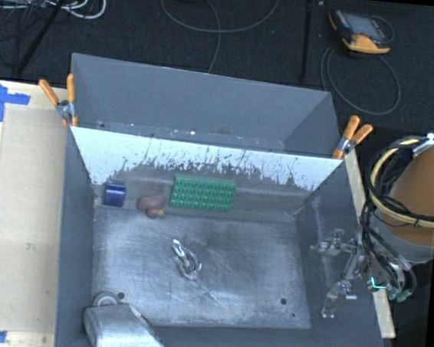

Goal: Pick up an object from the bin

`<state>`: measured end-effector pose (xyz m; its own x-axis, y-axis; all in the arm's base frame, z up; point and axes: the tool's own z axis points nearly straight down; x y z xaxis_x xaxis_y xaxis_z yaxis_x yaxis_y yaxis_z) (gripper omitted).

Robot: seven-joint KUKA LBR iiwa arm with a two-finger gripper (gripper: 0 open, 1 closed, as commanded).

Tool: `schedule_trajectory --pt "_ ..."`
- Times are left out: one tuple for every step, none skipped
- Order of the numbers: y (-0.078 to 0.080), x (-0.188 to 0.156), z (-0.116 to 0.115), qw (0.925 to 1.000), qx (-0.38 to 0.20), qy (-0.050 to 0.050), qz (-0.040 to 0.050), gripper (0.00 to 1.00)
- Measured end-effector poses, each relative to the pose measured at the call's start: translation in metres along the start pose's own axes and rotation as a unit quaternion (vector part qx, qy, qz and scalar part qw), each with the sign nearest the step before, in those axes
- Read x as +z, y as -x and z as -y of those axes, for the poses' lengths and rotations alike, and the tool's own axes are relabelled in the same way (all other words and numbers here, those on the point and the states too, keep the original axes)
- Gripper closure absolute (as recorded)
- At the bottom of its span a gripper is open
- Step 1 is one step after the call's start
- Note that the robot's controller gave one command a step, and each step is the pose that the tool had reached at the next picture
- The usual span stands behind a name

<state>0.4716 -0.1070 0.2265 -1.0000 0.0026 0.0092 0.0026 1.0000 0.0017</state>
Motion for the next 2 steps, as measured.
schedule_trajectory --pt "0.002 0.079 -0.011 0.9997 -0.026 0.0 -0.0001 0.0" --pt "-0.001 -0.007 0.027 0.997 -0.077 -0.003 0.0082 0.0"
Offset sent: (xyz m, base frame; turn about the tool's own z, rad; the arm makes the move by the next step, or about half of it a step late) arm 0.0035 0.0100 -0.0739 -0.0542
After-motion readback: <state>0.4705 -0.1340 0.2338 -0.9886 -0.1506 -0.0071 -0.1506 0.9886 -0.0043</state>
